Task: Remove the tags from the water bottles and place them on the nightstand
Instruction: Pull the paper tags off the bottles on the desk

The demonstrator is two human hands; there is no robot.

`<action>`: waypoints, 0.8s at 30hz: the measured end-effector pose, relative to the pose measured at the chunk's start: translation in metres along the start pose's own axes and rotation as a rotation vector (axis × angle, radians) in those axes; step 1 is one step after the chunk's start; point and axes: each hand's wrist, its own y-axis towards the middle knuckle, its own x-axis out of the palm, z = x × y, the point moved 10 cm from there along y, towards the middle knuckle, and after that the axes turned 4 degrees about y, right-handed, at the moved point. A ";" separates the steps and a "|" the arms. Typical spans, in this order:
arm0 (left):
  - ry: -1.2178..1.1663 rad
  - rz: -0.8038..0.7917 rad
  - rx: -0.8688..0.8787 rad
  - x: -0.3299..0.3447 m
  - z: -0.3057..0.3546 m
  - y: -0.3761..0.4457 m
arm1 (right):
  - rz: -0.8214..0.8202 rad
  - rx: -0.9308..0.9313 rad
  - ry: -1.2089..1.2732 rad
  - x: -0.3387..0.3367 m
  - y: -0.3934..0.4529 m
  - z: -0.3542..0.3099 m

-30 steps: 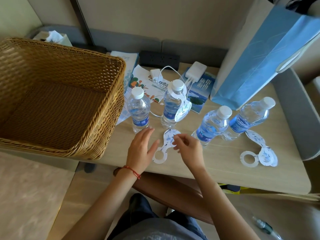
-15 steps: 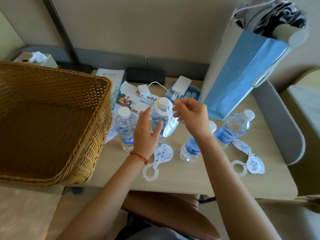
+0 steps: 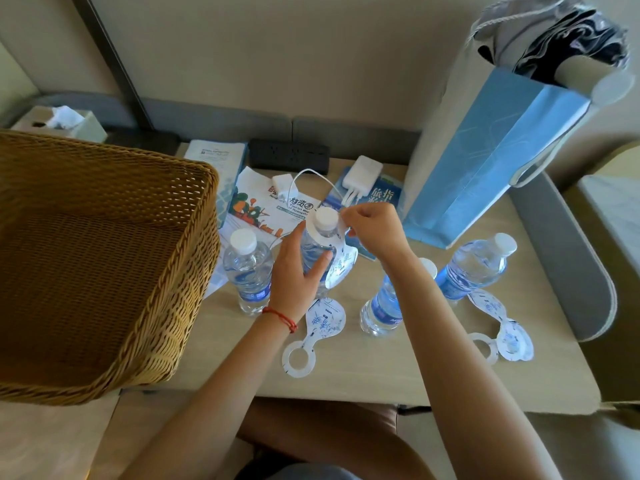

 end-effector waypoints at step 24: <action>0.018 -0.010 0.004 0.001 -0.001 -0.002 | 0.010 -0.117 0.246 -0.007 -0.014 -0.014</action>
